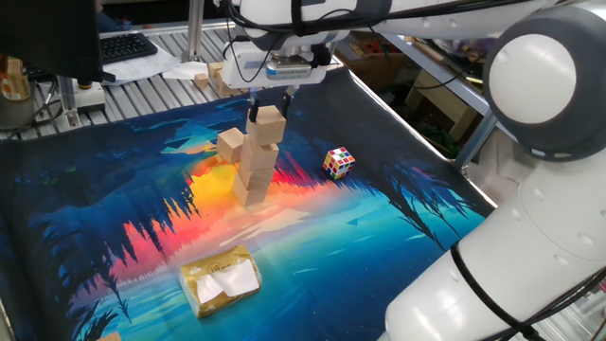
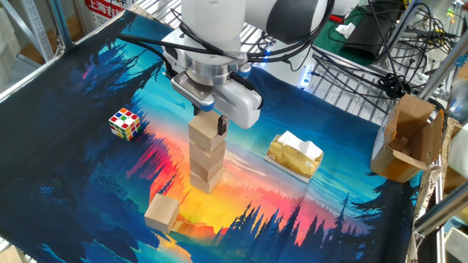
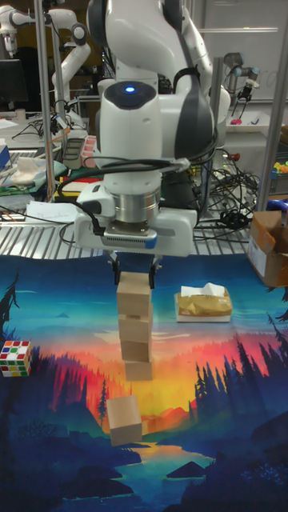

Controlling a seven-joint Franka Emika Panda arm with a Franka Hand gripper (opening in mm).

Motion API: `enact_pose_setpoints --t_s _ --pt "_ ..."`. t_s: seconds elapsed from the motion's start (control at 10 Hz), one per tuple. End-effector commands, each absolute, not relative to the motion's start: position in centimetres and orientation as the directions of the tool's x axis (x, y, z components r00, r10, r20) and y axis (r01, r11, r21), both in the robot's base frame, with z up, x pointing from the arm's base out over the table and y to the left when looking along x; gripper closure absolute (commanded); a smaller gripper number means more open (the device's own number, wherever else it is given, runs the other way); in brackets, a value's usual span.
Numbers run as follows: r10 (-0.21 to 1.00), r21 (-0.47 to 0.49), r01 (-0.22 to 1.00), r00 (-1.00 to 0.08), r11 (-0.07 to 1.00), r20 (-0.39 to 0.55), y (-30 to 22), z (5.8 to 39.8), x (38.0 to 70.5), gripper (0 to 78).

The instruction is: Stack the blocks in a vertical line of five

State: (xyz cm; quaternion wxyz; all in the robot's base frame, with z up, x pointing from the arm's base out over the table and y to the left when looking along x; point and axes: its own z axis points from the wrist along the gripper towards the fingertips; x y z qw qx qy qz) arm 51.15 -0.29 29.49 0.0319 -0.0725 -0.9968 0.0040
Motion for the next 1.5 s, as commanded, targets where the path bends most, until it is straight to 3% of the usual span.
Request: enact_pose_setpoints --t_s 0.1,1.5 --pt "0.143 -0.009 0.143 -0.988 0.990 0.060 -0.3 29.6 51.3 76.4" --pt "0.152 0.006 0.152 -0.987 0.988 0.052 -0.3 28.4 51.2 76.4"
